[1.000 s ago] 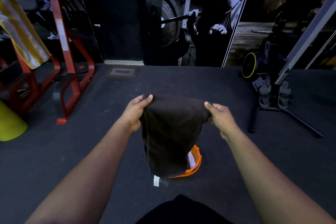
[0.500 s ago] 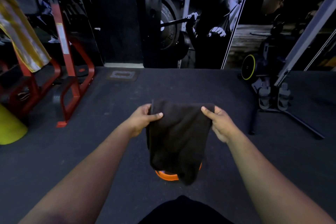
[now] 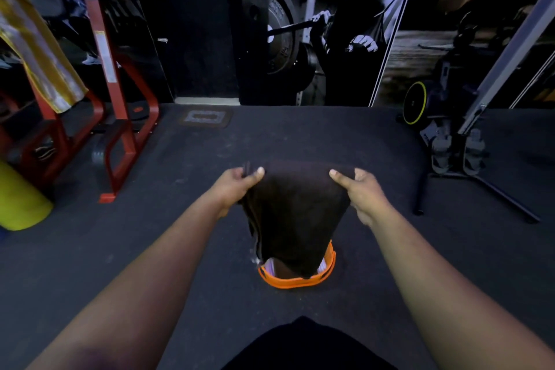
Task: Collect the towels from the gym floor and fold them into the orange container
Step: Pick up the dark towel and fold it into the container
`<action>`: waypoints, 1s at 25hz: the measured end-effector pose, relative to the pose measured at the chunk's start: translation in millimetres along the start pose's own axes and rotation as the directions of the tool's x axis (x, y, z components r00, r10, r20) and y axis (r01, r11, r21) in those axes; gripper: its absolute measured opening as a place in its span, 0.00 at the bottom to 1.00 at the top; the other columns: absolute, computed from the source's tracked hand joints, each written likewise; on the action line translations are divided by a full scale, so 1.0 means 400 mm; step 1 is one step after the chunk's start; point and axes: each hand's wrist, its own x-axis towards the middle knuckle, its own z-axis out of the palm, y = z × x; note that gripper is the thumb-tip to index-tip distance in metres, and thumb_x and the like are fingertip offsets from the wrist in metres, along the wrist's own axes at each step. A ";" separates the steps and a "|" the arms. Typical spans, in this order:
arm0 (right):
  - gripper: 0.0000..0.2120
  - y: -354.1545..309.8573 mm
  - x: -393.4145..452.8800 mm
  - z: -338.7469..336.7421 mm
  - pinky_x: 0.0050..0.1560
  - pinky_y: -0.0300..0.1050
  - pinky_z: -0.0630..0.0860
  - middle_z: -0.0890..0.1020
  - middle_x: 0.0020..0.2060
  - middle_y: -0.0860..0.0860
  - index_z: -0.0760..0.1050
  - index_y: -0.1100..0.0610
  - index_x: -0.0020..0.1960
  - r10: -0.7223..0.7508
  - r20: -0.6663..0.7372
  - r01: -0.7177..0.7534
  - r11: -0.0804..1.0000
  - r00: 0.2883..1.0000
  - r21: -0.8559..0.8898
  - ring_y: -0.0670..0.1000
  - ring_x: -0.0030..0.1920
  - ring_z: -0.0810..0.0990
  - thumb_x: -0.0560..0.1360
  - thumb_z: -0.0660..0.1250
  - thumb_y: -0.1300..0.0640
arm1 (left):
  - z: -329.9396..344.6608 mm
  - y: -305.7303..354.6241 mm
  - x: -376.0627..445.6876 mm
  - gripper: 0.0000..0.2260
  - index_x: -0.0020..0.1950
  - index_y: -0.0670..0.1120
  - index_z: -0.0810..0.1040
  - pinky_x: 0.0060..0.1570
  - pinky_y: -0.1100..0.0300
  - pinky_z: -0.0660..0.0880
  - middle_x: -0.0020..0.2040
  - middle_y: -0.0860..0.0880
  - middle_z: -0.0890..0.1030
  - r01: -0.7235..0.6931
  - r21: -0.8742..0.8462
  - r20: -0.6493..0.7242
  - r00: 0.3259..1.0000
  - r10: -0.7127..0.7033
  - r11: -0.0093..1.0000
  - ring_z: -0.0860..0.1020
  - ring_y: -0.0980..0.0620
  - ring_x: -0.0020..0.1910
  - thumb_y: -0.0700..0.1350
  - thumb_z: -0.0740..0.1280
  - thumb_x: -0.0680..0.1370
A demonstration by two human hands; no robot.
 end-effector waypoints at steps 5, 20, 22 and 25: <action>0.15 0.002 -0.004 -0.034 0.51 0.44 0.81 0.86 0.53 0.55 0.78 0.62 0.61 0.020 0.232 -0.020 1.000 0.973 -0.003 0.51 0.52 0.85 0.75 0.72 0.66 | -0.009 0.011 0.000 0.07 0.47 0.41 0.79 0.39 0.56 0.75 0.40 0.45 0.82 -0.128 -0.064 -0.118 0.986 0.119 0.990 0.79 0.50 0.38 0.44 0.71 0.80; 0.14 0.022 0.013 -0.030 0.46 0.49 0.82 0.86 0.48 0.54 0.72 0.52 0.58 0.263 0.068 -0.270 0.950 0.963 0.156 0.52 0.46 0.86 0.77 0.73 0.56 | -0.003 0.023 0.004 0.31 0.73 0.48 0.62 0.64 0.45 0.77 0.62 0.42 0.80 -0.037 -0.222 -0.031 0.999 0.031 0.974 0.81 0.45 0.60 0.30 0.72 0.76; 0.16 0.028 0.011 -0.036 0.46 0.48 0.80 0.86 0.47 0.53 0.70 0.50 0.59 0.287 -0.003 -0.284 0.951 0.958 0.125 0.52 0.48 0.84 0.76 0.74 0.56 | -0.013 0.001 0.023 0.36 0.76 0.48 0.63 0.66 0.46 0.76 0.60 0.41 0.81 -0.077 0.064 0.005 0.997 0.077 0.995 0.81 0.46 0.60 0.30 0.74 0.73; 0.08 0.039 0.001 -0.035 0.45 0.45 0.78 0.86 0.40 0.49 0.76 0.52 0.49 0.188 -0.062 -0.186 0.982 0.980 0.036 0.48 0.41 0.83 0.76 0.72 0.64 | -0.030 -0.012 0.037 0.30 0.69 0.52 0.74 0.63 0.49 0.77 0.57 0.45 0.83 -0.073 0.471 -0.118 0.983 0.144 0.879 0.81 0.47 0.59 0.41 0.80 0.70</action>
